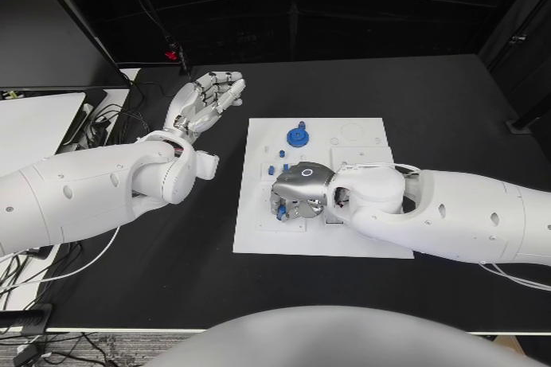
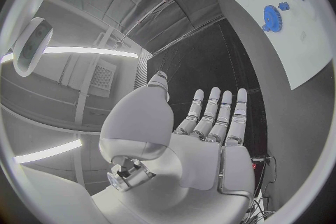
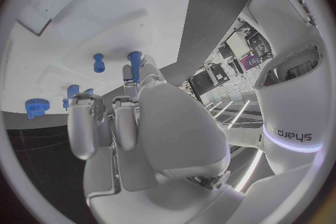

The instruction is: Assemble the parts on the task board

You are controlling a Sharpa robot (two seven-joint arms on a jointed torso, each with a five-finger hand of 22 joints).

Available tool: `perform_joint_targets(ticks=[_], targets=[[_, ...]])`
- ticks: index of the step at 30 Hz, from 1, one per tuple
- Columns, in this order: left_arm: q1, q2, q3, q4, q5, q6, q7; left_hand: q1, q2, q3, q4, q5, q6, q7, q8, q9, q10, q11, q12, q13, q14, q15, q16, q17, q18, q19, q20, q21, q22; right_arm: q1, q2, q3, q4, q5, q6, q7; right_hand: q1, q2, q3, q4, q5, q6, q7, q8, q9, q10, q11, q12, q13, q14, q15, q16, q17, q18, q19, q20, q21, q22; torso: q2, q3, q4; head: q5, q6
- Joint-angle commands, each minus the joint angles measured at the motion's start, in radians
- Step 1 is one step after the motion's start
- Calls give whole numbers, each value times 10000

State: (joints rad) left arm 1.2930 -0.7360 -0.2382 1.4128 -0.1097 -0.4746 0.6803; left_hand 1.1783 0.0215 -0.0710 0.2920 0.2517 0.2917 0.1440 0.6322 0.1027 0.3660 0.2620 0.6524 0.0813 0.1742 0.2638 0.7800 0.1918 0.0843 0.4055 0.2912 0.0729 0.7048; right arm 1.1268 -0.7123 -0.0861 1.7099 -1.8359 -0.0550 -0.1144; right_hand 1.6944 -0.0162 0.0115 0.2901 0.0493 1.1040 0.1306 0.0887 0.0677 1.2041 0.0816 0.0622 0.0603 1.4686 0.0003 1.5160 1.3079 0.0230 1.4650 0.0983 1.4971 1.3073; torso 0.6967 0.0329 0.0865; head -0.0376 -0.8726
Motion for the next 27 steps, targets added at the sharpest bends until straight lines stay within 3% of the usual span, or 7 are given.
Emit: perform_joint_targets(ticks=[1,7,18,24,27], targets=[[15,-3,10,13,3,45,906,-11,103,-37,2,45,-42,1526,31,-15,-67,-5,44,-15,-77,-18,44,-8,18,81,-6,44,-4,1,9,-7,4,-156,215,-79,-186,-170,-175,13,-35,-259,-17,-162,-34,-277,77,-46,-15,712,119,-12,875,0,616,120,-123,2192,-7,-7,-10,-26,0],[15,7,10,6,3,73,905,-10,107,-40,2,46,-43,1526,34,-17,-68,-5,47,-17,-77,-18,48,-12,18,75,-6,43,-15,-2,-16,-14,26,-174,-26,-32,-1041,-499,-625,2,-28,-1024,-59,-290,-52,-866,210,1,19,612,232,-164,446,103,412,232,-525,1985,-2,-5,-6,-29,0],[15,21,10,-4,3,92,895,-10,107,-40,2,46,-43,1526,34,-17,-68,-5,47,-17,-77,-18,48,-12,18,75,-6,43,-15,-25,-83,-20,79,-145,-958,-55,-1738,-641,-800,-3,-28,-1632,121,-246,-13,-1049,207,38,37,532,216,-308,90,182,291,273,-810,1830,-2,0,5,-47,0],[15,23,10,-10,3,104,893,-10,107,-40,2,46,-43,1526,34,-17,-68,-5,47,-17,-77,-18,48,-12,18,75,-6,43,-15,-60,-283,-21,188,203,-2626,-28,-1958,-673,-754,7,-27,-1678,251,-226,0,-1077,207,54,42,504,211,-365,-57,205,260,273,-900,1778,-3,-2,-7,-68,0],[14,24,10,-15,3,117,894,-10,107,-40,2,46,-43,1526,34,-17,-68,-5,47,-17,-77,-18,48,-12,18,75,-6,43,-15,-67,-547,-19,353,1140,-3686,200,-2253,-841,-703,29,-25,-1763,348,-235,-2,-1090,214,66,45,465,212,-449,-280,242,206,268,-1041,1700,-9,-6,-15,-86,0]])
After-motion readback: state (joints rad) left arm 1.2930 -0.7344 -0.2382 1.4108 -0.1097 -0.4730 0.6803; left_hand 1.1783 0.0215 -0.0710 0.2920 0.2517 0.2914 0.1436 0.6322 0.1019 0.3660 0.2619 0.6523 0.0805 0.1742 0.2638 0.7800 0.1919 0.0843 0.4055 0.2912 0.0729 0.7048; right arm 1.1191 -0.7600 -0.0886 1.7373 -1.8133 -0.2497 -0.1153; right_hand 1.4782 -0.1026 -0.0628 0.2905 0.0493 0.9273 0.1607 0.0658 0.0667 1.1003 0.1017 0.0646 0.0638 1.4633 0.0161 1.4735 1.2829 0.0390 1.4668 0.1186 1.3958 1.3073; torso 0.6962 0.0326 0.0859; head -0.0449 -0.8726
